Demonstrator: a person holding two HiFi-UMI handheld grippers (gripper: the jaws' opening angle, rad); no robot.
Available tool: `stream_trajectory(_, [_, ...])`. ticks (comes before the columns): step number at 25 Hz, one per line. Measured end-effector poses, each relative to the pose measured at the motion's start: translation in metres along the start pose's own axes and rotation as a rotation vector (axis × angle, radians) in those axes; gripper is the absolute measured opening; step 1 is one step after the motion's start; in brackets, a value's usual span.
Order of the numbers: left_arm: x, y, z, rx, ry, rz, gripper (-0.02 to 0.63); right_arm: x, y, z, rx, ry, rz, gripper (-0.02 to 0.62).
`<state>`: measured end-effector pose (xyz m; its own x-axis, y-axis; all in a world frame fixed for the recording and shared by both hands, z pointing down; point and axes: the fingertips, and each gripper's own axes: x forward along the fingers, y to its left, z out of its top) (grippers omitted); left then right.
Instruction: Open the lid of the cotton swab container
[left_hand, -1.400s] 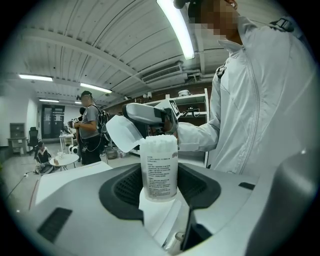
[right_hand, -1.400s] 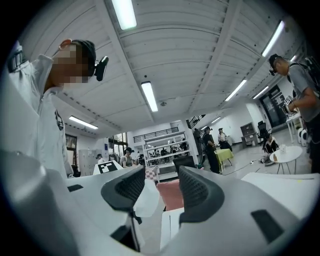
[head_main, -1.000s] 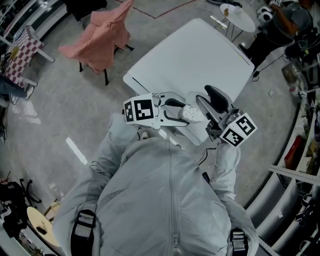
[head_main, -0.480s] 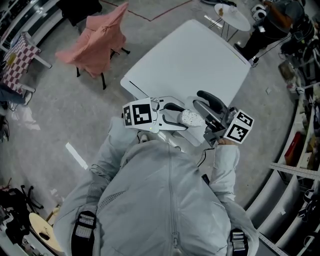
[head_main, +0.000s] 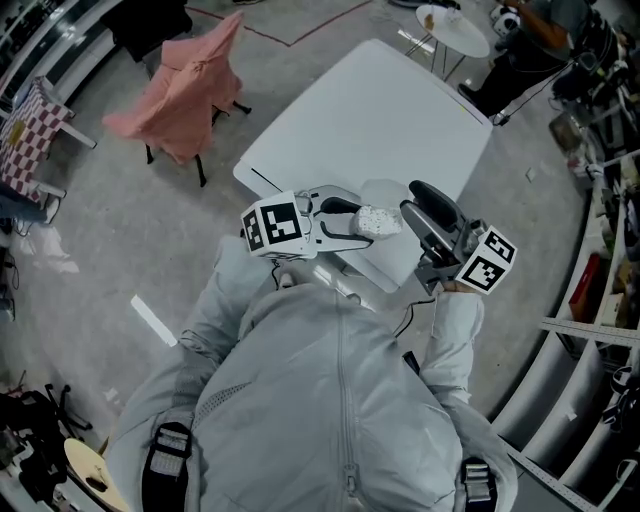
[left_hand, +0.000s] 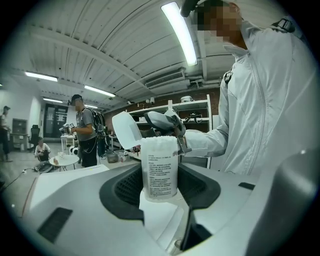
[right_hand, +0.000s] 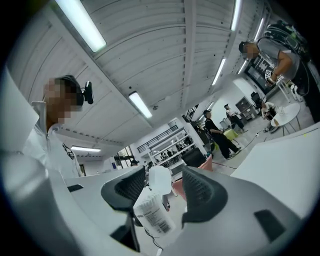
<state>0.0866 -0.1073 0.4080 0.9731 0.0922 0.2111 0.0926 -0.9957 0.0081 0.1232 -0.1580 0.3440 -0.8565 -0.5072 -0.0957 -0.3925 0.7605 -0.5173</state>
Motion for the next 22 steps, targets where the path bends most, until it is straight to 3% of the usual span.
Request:
stream_trajectory(3, [0.002, 0.011, -0.001, -0.013, -0.002, 0.039, 0.212, -0.009, -0.006, 0.007, -0.056, -0.026, -0.066, 0.236])
stream_trajectory(7, [-0.001, 0.035, 0.000, -0.031, -0.005, 0.153, 0.212, -0.022, -0.013, 0.020, -0.175, -0.036, -0.194, 0.235])
stream_trajectory(15, [-0.022, 0.095, 0.008, -0.014, 0.000, 0.510, 0.211, -0.038, -0.026, 0.030, -0.472, 0.055, -0.442, 0.235])
stream_trajectory(22, [-0.042, 0.107, 0.023, 0.039, -0.009, 0.620, 0.210, -0.040, -0.036, 0.030, -0.645, 0.152, -0.588, 0.224])
